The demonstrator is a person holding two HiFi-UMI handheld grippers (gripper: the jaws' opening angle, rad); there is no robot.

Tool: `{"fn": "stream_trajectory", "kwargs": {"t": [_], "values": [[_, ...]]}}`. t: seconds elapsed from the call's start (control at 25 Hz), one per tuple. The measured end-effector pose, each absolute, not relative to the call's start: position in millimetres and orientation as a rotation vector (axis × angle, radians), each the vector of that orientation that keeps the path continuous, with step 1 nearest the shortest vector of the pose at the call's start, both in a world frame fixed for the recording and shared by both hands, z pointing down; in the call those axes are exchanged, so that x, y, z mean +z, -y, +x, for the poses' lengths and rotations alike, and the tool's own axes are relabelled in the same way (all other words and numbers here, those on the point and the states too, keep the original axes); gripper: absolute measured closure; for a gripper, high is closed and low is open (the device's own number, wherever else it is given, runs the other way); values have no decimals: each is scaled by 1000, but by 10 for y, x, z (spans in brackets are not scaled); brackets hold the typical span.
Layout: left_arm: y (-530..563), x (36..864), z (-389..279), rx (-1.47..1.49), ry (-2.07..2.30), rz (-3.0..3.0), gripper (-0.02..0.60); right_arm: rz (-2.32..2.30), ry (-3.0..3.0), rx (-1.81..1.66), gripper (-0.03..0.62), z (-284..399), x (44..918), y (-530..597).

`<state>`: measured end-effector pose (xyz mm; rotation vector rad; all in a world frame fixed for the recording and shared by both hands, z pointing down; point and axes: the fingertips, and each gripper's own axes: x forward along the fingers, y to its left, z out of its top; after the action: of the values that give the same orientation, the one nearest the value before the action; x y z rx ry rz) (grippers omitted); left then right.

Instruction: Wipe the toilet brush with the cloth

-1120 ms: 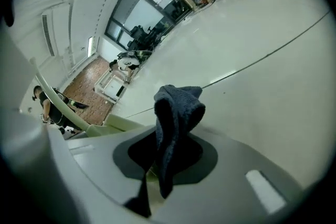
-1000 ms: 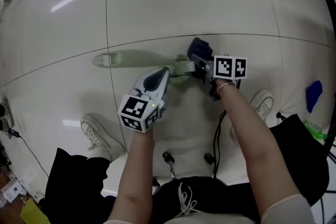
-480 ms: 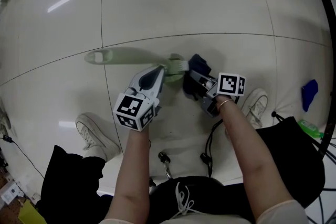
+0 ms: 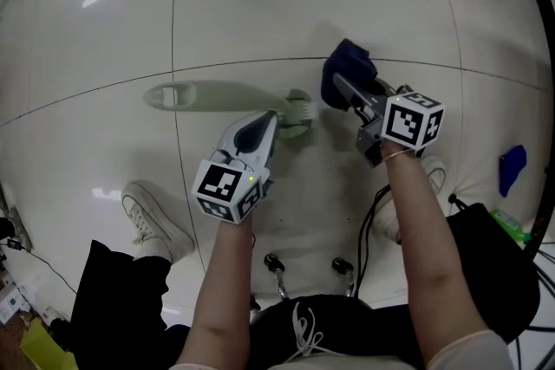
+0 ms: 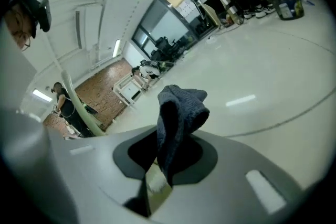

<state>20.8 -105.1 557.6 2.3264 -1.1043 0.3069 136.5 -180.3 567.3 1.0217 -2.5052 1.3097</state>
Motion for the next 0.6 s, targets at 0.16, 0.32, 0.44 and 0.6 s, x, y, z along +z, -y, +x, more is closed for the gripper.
{"fn": "stream_trajectory", "kwargs": {"t": [0.16,0.32,0.44,0.6], "values": [[1060,5587,207,309,1120,2321,575,882,2660,1374,530,893,5246,2148],[1073,5592,197,274,1169,2291,575,727,2708,1308,530,453,5108,2185],[1083,5575,192,259,1206,2289,575,587,2717,1297,530,173,5084,2142],[1077,5580,167,254,1243,2283,575,315,2649,1266,530,-145,5260,1992]]}}
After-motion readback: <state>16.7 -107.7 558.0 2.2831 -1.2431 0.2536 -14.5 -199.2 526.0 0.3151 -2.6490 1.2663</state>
